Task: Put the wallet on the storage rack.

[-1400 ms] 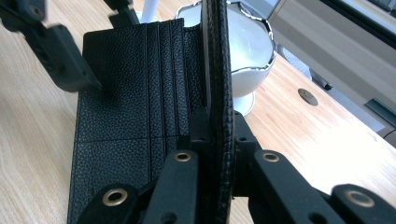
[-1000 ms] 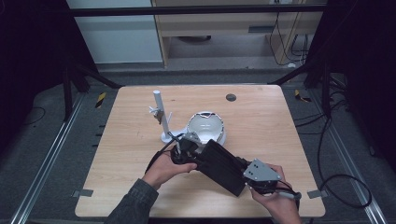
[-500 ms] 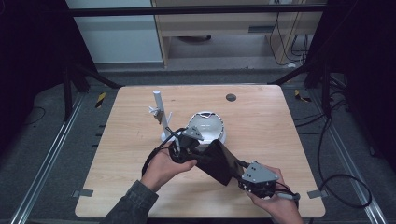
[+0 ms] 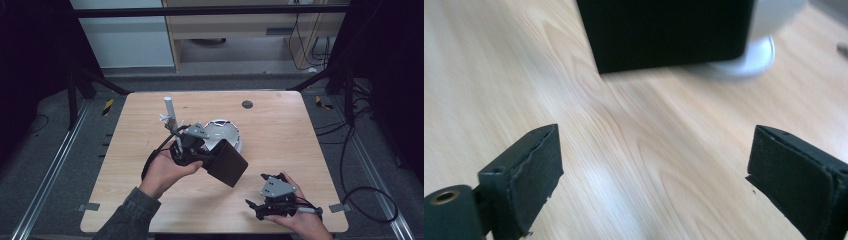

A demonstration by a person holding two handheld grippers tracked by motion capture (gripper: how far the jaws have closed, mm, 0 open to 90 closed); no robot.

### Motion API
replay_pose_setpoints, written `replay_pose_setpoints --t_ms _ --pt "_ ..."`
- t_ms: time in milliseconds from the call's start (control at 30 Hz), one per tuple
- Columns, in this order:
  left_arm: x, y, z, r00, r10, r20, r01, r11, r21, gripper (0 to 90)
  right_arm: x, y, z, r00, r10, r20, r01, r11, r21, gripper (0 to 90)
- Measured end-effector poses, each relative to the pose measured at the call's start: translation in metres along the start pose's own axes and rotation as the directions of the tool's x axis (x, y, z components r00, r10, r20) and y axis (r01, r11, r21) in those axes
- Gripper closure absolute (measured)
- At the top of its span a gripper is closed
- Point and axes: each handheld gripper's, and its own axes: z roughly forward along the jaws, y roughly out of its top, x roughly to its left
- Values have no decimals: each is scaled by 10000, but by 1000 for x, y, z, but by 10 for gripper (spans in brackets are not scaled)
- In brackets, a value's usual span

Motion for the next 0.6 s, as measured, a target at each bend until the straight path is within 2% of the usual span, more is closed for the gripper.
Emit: replay_pose_setpoints --t_ms 67,167,200,233,267,300,333,367,433,500,533,567,600 --pt "0 0 -3 9999 -61 89 62 9999 -100 811 -2 -3 1 9999 125 4 -125 9999 84 78" --pt "0 3 -10 10000 -64 -19 64 9997 -252 811 -18 -13 9 9929 1140 347 -1156 9920 508 67" --pt "0 3 -10 10000 -64 -19 64 9997 -252 811 -18 -13 9 9929 1140 347 -1156 9920 508 67" --pt "0 4 -13 9999 -130 -60 127 9991 -408 810 -27 -16 13 9809 1860 576 -1893 9802 574 61" --pt "0 4 -13 9999 -130 -60 127 9991 -408 810 -27 -16 13 9809 1860 576 -1893 9802 574 61" --pt "0 5 -16 9999 -119 -111 114 9989 -459 810 -35 -18 18 9690 2344 778 -2391 9694 566 53" --pt "0 5 -16 9999 -119 -111 114 9989 -459 810 -35 -18 18 9690 2344 778 -2391 9694 566 53" --pt "1 8 -18 9998 -69 -184 61 9990 -442 810 -44 -22 24 9519 2785 1279 -2893 9543 751 60" --pt "2 11 -20 9997 -31 -255 19 9990 -452 810 -51 -26 30 9330 3235 1578 -3398 9362 896 58" --pt "4 15 -22 9996 -34 -285 20 9989 -473 810 -56 -30 34 9209 3404 1900 -3649 9242 1128 62" --pt "4 15 -22 9996 -34 -285 20 9989 -473 810 -56 -30 34 9209 3404 1900 -3649 9242 1128 62" --pt "7 19 -26 9993 -77 -379 57 9986 -533 810 -59 -32 36 9124 3457 2189 -3786 9162 1311 64" --pt "7 19 -26 9993 -77 -379 57 9986 -533 810 -59 -32 36 9124 3457 2189 -3786 9162 1311 64"
